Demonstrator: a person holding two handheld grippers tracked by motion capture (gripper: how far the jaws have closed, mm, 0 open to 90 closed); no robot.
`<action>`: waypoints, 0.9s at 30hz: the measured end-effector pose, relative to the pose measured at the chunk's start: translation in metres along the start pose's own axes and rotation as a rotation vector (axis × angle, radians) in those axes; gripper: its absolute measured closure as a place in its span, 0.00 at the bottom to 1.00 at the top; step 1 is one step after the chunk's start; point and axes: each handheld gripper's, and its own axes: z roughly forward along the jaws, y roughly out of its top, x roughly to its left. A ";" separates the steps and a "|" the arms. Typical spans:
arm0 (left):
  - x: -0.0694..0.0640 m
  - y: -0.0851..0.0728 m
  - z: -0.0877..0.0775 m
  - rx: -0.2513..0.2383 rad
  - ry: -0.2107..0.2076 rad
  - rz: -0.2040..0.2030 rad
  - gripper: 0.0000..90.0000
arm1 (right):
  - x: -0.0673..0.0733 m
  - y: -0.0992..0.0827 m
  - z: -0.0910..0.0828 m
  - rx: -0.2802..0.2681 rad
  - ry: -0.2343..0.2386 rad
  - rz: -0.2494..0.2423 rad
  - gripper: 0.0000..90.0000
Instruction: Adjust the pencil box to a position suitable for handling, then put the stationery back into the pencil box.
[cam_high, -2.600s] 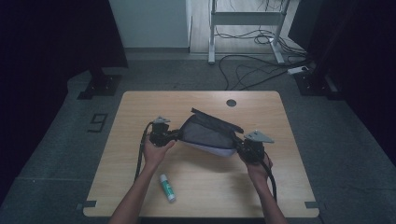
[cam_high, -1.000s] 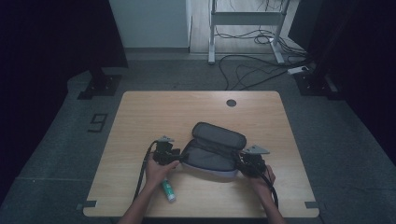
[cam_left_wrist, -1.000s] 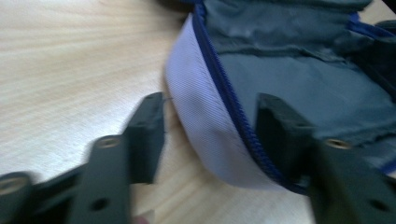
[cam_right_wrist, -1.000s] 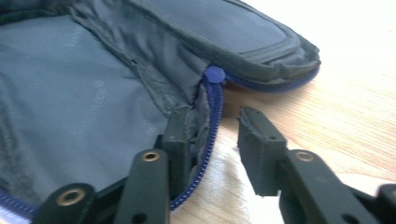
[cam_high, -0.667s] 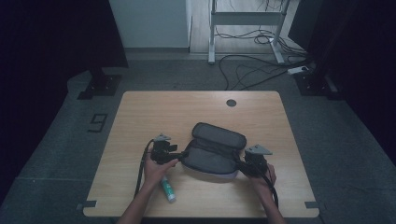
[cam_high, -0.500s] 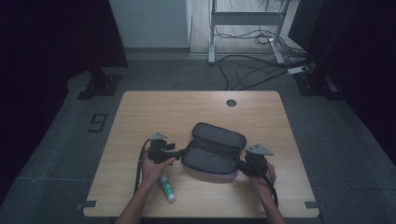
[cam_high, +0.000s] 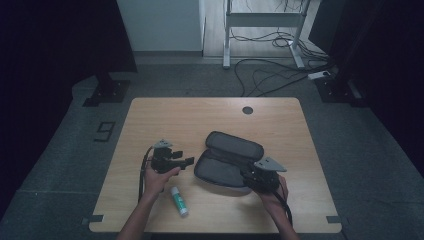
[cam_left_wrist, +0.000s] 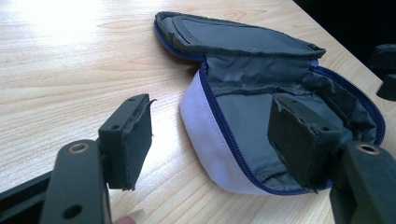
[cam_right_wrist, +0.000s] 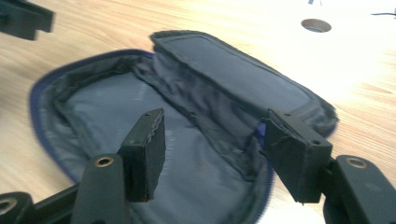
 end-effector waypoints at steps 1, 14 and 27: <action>0.001 0.000 0.000 0.003 0.000 -0.004 0.35 | 0.002 0.000 -0.001 0.000 0.007 -0.003 0.43; 0.013 0.001 -0.015 -0.015 0.013 -0.037 0.35 | 0.035 0.000 0.000 0.005 0.115 -0.068 0.44; 0.017 -0.002 -0.018 -0.001 0.018 -0.048 0.35 | 0.063 0.006 0.008 -0.007 0.220 -0.089 0.45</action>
